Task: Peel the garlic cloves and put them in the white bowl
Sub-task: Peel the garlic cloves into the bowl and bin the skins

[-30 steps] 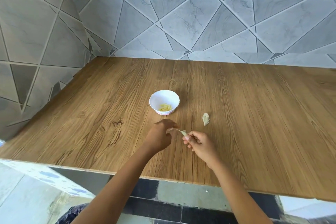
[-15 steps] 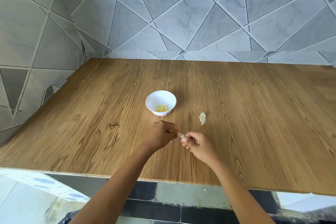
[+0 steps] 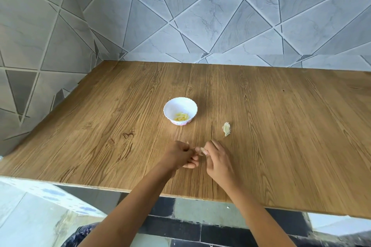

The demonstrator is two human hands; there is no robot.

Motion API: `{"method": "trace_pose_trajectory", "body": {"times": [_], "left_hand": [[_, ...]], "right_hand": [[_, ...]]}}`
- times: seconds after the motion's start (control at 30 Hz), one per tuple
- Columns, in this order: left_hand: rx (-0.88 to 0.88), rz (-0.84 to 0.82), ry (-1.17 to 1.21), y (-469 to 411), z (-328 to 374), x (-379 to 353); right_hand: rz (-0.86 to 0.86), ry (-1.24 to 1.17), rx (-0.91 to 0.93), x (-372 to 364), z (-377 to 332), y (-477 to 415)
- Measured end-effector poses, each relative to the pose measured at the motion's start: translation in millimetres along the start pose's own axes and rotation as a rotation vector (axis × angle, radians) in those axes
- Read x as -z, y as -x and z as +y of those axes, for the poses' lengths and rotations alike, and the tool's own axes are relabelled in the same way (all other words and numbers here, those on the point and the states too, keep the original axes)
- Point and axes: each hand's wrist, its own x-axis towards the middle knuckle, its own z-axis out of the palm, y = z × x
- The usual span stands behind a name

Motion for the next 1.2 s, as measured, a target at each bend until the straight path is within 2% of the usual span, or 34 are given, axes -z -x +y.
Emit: {"method": "trace_pose_trajectory", "body": {"times": [0.1,0.2,0.37,0.57,0.73,0.83,0.97,1.1,1.2], "left_hand": [[-0.079,0.025,-0.019,-1,-1,2],[-0.141,0.001,-0.043,-2,2,7],[-0.190,-0.007,-0.091,-3,4,10],[-0.289,-0.003,-0.124,-3,-1,9],[-0.346,-0.010,-0.072,-4,-4,7],[-0.373,-0.009,-0.068,-4,-7,8],[-0.388,0.001,-0.090,-4,-8,8],[-0.364,0.003,-0.090,-5,-6,9],[-0.368,0.060,-0.117,-6,-8,14]], "right_hand": [[-0.095,-0.229,-0.097,5,5,-5],[-0.249,-0.491,-0.328,15,5,-13],[-0.256,-0.652,-0.489,21,-3,-17],[-0.334,-0.991,-0.895,28,-11,-22],[-0.318,-1.273,-1.119,32,-18,-27],[-0.309,-1.277,-1.141,31,-20,-27],[-0.326,-1.118,-1.045,29,-19,-25],[-0.350,-1.061,-1.003,29,-22,-23],[-0.281,-0.993,-0.933,31,-24,-20]]}}
